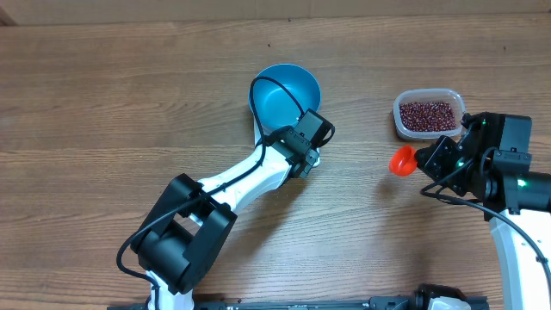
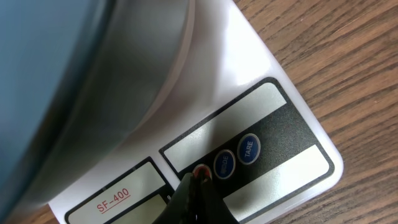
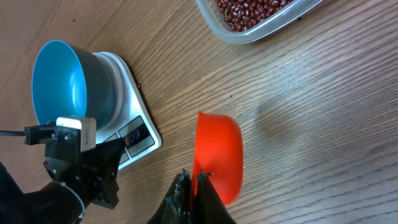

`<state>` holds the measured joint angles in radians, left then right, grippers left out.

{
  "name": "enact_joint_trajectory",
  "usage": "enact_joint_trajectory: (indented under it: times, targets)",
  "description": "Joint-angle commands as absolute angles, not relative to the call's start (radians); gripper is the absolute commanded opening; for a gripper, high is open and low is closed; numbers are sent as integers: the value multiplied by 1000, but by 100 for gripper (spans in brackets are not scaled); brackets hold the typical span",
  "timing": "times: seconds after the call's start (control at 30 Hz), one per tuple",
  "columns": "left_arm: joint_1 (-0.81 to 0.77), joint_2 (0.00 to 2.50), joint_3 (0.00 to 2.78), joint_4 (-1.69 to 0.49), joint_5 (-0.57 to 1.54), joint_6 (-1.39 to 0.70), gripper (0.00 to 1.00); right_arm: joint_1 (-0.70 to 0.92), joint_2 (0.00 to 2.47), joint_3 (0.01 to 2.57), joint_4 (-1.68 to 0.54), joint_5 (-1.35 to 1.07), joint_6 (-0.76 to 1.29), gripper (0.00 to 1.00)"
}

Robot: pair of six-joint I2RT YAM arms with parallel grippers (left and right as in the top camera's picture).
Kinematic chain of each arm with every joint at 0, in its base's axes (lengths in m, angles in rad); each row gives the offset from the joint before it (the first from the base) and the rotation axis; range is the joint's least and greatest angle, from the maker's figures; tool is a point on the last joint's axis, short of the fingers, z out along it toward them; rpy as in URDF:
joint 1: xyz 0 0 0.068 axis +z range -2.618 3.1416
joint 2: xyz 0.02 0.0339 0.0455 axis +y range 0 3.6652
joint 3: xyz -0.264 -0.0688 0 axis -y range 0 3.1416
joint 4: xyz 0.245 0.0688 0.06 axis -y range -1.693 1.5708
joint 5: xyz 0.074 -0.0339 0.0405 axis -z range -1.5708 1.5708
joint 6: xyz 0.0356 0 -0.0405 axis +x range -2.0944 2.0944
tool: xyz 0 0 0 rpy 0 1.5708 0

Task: Scoop item into bowl and weigh 150g on scale

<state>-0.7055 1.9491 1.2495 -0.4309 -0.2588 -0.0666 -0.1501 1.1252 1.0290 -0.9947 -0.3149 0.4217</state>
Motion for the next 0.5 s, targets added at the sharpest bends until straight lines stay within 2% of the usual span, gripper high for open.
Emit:
enact_joint_trajectory:
  times: [0.0, 0.47]
  targets:
    - [-706, 1958, 1245, -430, -269, -44, 4, -153, 1124, 1054, -990, -319, 421, 4]
    - [-705, 1959, 1219, -419, -270, -48, 4, -153, 1124, 1054, -989, -319, 421, 4]
